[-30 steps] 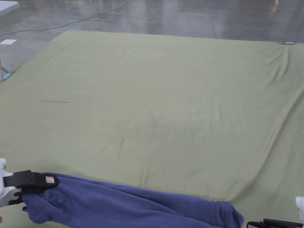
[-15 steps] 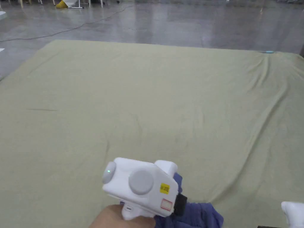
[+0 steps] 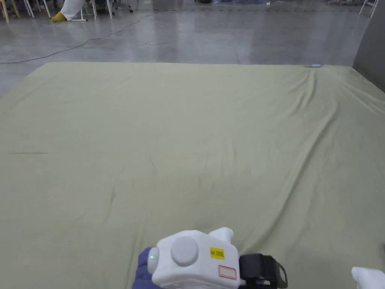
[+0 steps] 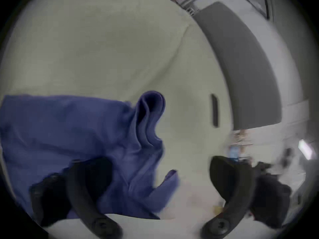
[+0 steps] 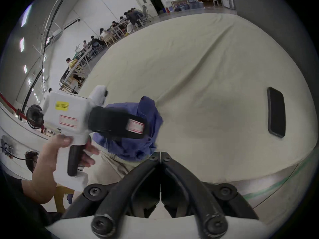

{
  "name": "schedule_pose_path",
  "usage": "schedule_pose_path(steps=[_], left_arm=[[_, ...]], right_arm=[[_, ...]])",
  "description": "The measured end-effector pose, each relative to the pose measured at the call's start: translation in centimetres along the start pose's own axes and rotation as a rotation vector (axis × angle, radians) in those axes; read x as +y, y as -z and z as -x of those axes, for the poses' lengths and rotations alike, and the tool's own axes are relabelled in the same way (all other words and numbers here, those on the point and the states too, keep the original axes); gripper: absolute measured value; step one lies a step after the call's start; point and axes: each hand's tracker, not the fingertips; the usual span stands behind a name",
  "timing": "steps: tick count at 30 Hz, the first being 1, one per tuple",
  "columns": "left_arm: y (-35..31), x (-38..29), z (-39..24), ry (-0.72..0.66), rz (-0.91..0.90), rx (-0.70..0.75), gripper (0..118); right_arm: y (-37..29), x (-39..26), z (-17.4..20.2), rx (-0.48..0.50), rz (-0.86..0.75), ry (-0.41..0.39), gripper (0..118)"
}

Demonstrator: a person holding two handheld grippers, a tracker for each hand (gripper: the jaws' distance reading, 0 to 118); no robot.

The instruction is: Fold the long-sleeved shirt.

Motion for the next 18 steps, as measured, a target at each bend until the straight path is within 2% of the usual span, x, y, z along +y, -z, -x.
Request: schedule_pose_path(steps=[2, 4, 5, 6, 7, 8, 9, 10, 15, 17, 18], left_arm=[[-3.1, -0.2, -0.3, 0.028, -0.101, -0.019, 115], [-6.4, -0.7, 0.0, 0.045, -0.257, 0.03, 110], [-7.3, -0.8, 0.2, 0.061, -0.311, 0.112, 107], [-7.6, -0.9, 0.2, 0.069, -0.341, 0.26, 104], [-7.4, -1.0, 0.2, 0.082, -0.35, 0.408, 85], [-6.6, -1.1, 0.6, 0.118, -0.333, 0.491, 54], [-5.3, -1.1, 0.9, 0.17, -0.265, 0.525, 4], [-3.8, -1.4, 1.0, 0.215, -0.182, 0.544, 0], [4.2, -4.6, 0.4, 0.306, 0.0, 0.516, 0], [7.0, -6.1, -0.8, 0.434, 0.026, 0.582, 0], [8.4, -6.7, -1.6, 0.535, 0.015, 0.663, 0]], right_arm=[[-0.1, 0.0, -0.3, 0.012, -0.007, 0.01, 0], [-0.4, 0.0, -0.8, 0.018, -0.021, 0.024, 0], [-0.5, 0.0, -1.0, 0.019, -0.028, 0.029, 0], [-0.7, 0.0, -1.2, 0.018, -0.035, 0.036, 0], [-0.7, -0.1, -1.4, 0.016, -0.04, 0.045, 0], [-0.8, -0.1, -1.6, 0.012, -0.042, 0.054, 0], [-0.9, -0.1, -1.7, 0.007, -0.044, 0.064, 0], [-1.0, -0.2, -1.9, 0.002, -0.047, 0.072, 0], [-1.8, -0.8, -2.5, -0.023, -0.062, 0.1, 0], [-2.2, -1.0, -2.8, -0.034, -0.063, 0.116, 0], [-2.5, -1.1, -3.0, -0.042, -0.064, 0.121, 0]])
